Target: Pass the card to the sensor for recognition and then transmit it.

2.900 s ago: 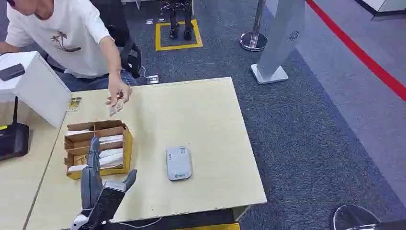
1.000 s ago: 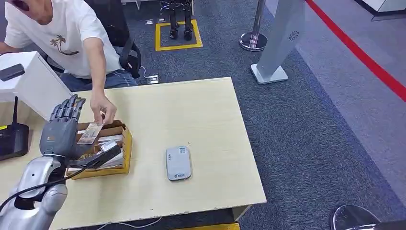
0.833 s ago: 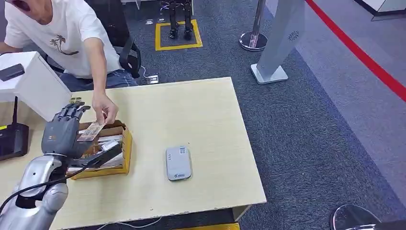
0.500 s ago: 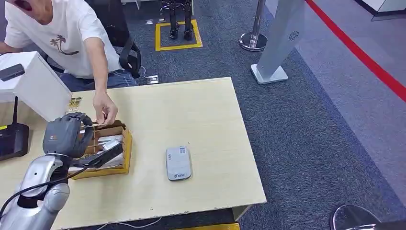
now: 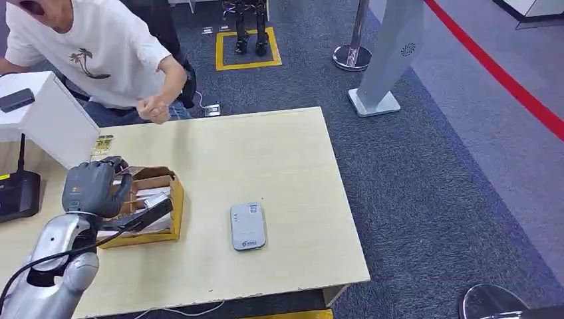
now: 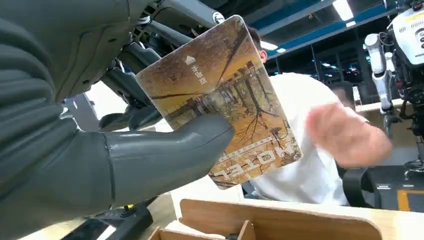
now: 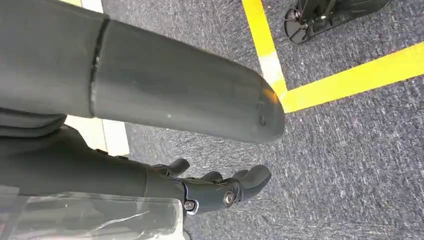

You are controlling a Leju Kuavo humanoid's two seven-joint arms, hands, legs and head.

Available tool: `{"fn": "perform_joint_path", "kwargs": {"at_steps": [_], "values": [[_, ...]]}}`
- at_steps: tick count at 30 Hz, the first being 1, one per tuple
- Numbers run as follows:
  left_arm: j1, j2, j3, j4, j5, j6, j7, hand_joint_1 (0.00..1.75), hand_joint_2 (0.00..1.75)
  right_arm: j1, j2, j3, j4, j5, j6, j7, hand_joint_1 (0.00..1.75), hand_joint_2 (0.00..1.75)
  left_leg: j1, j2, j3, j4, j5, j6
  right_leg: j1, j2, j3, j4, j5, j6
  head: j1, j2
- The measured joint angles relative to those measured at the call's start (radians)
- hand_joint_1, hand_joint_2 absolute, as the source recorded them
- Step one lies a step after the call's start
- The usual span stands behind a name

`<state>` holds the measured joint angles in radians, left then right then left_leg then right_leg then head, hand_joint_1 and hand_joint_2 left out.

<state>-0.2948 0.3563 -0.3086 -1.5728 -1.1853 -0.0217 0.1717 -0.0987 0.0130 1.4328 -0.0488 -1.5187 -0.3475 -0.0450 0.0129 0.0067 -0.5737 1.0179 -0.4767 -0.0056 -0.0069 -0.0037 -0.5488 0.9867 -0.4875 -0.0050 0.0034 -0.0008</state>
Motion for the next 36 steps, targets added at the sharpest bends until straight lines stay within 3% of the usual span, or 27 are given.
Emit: {"fn": "perform_joint_path", "kwargs": {"at_steps": [10, 17, 36], "values": [[-0.079, -0.056, -0.107, 0.156, -0.213, 0.031, 0.05, 1.75, 1.75, -0.007, 0.0, 0.024, -0.002, 0.0, 0.003, -0.003, 0.0, 1.75, 0.0, 0.0, 0.0, 0.0, 0.0, 0.0, 0.0, 0.0, 0.0, 0.0, 0.0, 0.0, 0.0, 0.0], [-0.119, -0.105, -0.179, 0.274, -0.285, 0.044, 0.054, 1.75, 1.75, -0.01, 0.0, 0.051, -0.007, 0.003, 0.002, 0.003, 0.0, 1.75, 0.0, 0.0, 0.0, 0.0, 0.0, 0.0, 0.0, 0.0, 0.0, 0.0, 0.0, 0.0, 0.0, 0.0], [-0.169, -0.188, -0.251, 0.397, -0.324, 0.078, 0.056, 1.75, 1.75, -0.013, 0.0, 0.082, -0.014, 0.003, 0.015, 0.005, 0.0, 1.75, 0.0, 0.0, 0.0, 0.0, 0.0, 0.0, 0.0, 0.0, 0.001, 0.0, 0.0, 0.0, 0.0, 0.0]]}}
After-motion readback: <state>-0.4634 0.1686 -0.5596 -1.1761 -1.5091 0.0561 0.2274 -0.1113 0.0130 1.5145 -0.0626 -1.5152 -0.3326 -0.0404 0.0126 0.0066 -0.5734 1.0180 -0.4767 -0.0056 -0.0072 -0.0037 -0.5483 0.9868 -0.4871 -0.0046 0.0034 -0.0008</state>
